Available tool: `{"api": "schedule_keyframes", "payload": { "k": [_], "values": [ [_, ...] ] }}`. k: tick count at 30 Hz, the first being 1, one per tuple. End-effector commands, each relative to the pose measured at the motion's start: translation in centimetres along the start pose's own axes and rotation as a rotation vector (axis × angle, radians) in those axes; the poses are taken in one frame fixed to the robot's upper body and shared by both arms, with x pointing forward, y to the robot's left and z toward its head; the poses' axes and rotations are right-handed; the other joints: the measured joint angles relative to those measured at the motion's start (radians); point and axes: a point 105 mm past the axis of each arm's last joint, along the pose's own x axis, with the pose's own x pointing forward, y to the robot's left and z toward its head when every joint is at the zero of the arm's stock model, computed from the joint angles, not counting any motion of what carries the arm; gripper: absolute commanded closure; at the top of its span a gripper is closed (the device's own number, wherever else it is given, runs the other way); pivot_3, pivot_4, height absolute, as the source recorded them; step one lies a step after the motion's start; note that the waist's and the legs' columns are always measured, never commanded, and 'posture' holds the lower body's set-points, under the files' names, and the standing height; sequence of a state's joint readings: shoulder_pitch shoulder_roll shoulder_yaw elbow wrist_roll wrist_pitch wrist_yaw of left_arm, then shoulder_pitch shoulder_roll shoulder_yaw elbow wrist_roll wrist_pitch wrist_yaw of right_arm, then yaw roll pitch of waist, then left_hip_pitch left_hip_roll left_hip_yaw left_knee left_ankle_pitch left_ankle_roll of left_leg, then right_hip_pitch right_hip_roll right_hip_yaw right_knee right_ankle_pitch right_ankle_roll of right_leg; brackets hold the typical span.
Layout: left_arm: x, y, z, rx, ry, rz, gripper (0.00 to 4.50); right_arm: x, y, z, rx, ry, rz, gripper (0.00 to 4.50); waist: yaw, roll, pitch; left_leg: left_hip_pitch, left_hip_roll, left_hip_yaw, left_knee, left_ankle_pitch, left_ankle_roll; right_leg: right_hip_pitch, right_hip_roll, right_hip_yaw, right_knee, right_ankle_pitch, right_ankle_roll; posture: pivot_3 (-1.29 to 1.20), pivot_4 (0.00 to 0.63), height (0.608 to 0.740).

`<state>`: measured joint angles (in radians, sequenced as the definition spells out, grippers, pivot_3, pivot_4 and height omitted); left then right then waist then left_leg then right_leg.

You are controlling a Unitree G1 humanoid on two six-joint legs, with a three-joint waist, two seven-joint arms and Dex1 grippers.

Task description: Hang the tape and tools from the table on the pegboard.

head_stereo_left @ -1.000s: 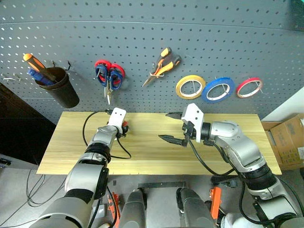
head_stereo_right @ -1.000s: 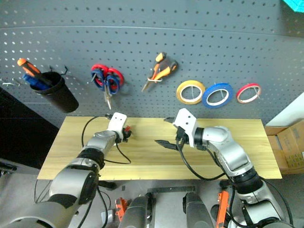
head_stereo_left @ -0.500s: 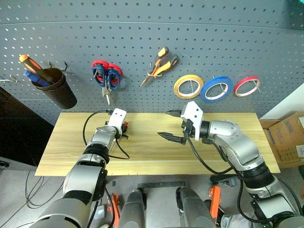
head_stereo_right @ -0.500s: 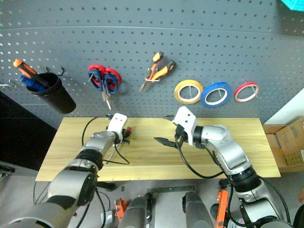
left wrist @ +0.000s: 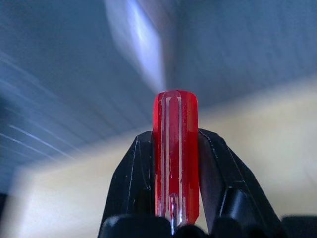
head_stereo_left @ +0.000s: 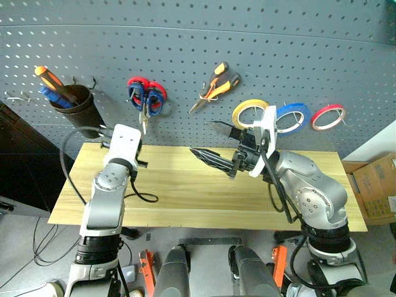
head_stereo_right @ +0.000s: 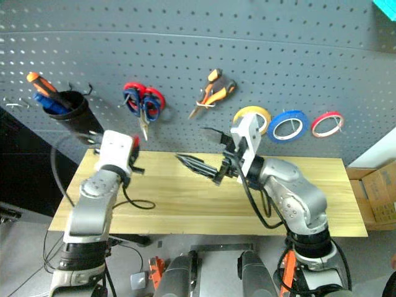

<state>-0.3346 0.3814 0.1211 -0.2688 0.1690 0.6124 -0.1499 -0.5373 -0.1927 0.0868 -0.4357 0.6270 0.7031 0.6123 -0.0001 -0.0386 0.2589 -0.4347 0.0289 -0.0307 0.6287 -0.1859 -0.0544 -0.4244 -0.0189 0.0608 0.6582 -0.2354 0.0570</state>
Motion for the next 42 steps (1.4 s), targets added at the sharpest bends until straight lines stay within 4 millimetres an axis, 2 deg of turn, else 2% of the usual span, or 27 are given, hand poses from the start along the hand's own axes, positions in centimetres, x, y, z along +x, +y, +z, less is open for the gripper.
{"api": "schedule_keyframes", "payload": {
  "k": [1, 6, 13, 15, 17, 22, 24, 26, 30, 32, 35, 38, 42],
  "values": [
    [-1.5, 3.2, 4.2, 0.009, -0.141, 0.183, 3.67, 0.9, 0.1, 2.9, 0.008, -0.127, -0.014, 0.00, 0.009, -0.002, -0.013, 0.001, 0.000, 0.000, 0.000, 0.000, 0.000, 0.001, 0.000, 0.000, 0.000, 0.000, 0.000, 0.21, 0.112, 0.740],
    [-0.4, 6.2, 8.7, -0.010, -0.274, 0.289, 3.67, 2.2, -0.9, 4.1, 0.001, -0.189, -0.037, 0.00, 0.037, -0.011, -0.043, 0.001, 0.001, -0.002, 0.000, 0.002, -0.001, 0.002, 0.002, -0.005, -0.001, 0.001, -0.002, 0.24, 0.077, 0.740],
    [4.2, 10.5, 14.6, -0.070, -0.410, 0.336, 3.67, 4.5, -1.6, 5.6, -0.049, -0.263, -0.032, 0.00, 0.066, -0.015, -0.081, 0.002, 0.001, -0.003, 0.000, 0.003, -0.002, 0.003, 0.002, -0.008, -0.002, 0.002, -0.003, 0.23, 0.025, 0.740],
    [5.3, 11.4, 15.6, -0.086, -0.437, 0.349, 3.67, 4.9, -1.9, 5.8, -0.060, -0.278, -0.040, 0.00, 0.073, -0.016, -0.087, 0.002, 0.001, -0.003, -0.001, 0.003, -0.002, 0.004, 0.002, -0.009, -0.002, 0.002, -0.003, 0.22, 0.017, 0.740],
    [6.3, 12.0, 15.9, -0.105, -0.446, 0.353, 3.67, 4.9, -2.3, 5.8, -0.059, -0.285, -0.054, 0.00, 0.077, -0.016, -0.096, 0.001, 0.001, -0.004, -0.001, 0.003, -0.003, 0.003, 0.002, -0.011, -0.002, 0.003, -0.004, 0.21, 0.009, 0.740],
    [8.0, 12.5, 15.9, -0.175, -0.458, 0.343, 3.67, 4.5, -2.7, 4.8, -0.064, -0.261, -0.080, 0.00, 0.078, -0.016, -0.109, 0.001, 0.001, -0.005, -0.004, 0.003, -0.004, 0.003, 0.001, -0.013, -0.002, 0.003, -0.004, 0.20, 0.000, 0.740],
    [8.6, 12.5, 15.1, -0.185, -0.436, 0.340, 3.67, 4.1, -3.0, 4.7, -0.070, -0.254, -0.100, 0.00, 0.077, -0.017, -0.112, 0.001, 0.001, -0.005, -0.003, 0.003, -0.004, 0.003, 0.001, -0.013, -0.001, 0.003, -0.005, 0.18, 0.000, 0.740],
    [9.2, 12.3, 13.9, -0.198, -0.403, 0.330, 3.67, 3.8, -3.3, 4.7, -0.077, -0.253, -0.116, 0.00, 0.076, -0.016, -0.114, 0.001, 0.001, -0.005, -0.002, 0.004, -0.004, 0.003, 0.001, -0.013, -0.001, 0.003, -0.005, 0.17, 0.000, 0.740],
    [10.1, 11.1, 9.4, -0.292, -0.297, 0.301, 3.67, 3.4, -3.6, 4.8, -0.104, -0.246, -0.143, 0.00, 0.068, -0.016, -0.125, 0.001, 0.001, -0.005, -0.002, 0.004, -0.005, 0.003, 0.002, -0.013, 0.001, 0.004, -0.006, 0.14, 0.000, 0.740],
    [10.1, 10.5, 7.8, -0.321, -0.266, 0.298, 3.67, 3.2, -3.7, 4.8, -0.109, -0.242, -0.152, 0.00, 0.062, -0.016, -0.131, 0.001, 0.001, -0.005, -0.002, 0.004, -0.005, 0.003, 0.002, -0.013, 0.001, 0.004, -0.006, 0.13, 0.000, 0.740],
    [9.9, 10.1, 6.3, -0.346, -0.236, 0.308, 3.67, 2.9, -3.8, 4.7, -0.111, -0.235, -0.160, 0.00, 0.052, -0.017, -0.135, 0.002, 0.001, -0.005, -0.001, 0.004, -0.005, 0.004, 0.002, -0.013, 0.002, 0.004, -0.006, 0.13, 0.000, 0.740],
    [9.6, 9.7, 5.6, -0.358, -0.231, 0.312, 3.67, 2.7, -3.8, 4.6, -0.113, -0.228, -0.164, 0.00, 0.045, -0.017, -0.136, 0.002, 0.002, -0.006, 0.000, 0.005, -0.005, 0.004, 0.002, -0.013, 0.004, 0.005, -0.007, 0.13, 0.000, 0.740],
    [9.3, 9.1, 5.5, -0.388, -0.245, 0.298, 2.39, 2.8, -3.7, 4.5, -0.114, -0.223, -0.165, 0.00, 0.041, -0.017, -0.136, 0.003, 0.002, -0.007, 0.000, 0.006, -0.005, 0.004, 0.002, -0.013, 0.006, 0.005, -0.008, 0.14, 0.000, 0.740]
  ]
}}
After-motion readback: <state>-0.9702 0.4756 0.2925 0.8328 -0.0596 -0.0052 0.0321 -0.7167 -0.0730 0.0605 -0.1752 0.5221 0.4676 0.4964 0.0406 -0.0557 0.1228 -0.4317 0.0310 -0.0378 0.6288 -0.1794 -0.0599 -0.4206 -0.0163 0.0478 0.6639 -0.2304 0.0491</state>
